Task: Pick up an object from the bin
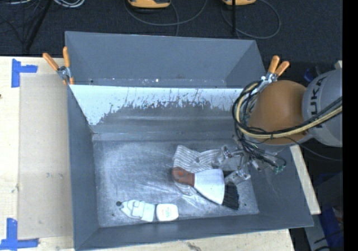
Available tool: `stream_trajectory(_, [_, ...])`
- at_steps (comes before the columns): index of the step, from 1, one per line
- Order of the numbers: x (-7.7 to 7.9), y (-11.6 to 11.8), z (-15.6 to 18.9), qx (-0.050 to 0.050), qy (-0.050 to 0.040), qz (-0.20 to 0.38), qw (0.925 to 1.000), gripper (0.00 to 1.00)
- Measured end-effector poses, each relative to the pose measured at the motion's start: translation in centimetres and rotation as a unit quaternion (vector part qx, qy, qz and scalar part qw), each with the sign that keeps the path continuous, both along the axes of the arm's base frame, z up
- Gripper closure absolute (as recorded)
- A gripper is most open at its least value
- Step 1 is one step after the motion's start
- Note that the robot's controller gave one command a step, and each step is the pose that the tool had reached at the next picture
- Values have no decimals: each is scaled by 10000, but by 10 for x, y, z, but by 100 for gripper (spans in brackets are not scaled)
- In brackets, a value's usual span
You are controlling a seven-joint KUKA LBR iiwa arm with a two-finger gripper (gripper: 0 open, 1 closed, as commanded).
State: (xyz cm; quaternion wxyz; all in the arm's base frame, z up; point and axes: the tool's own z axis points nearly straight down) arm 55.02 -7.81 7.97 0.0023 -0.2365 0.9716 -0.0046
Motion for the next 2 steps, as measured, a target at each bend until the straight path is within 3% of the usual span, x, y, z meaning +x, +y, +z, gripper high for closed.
stream_trajectory(1, [32, 11, 143, 43, 38, 1607, 9870, 100])
stream_trajectory(2, [37, 11, 161, 35, 10, 1757, 9844, 100])
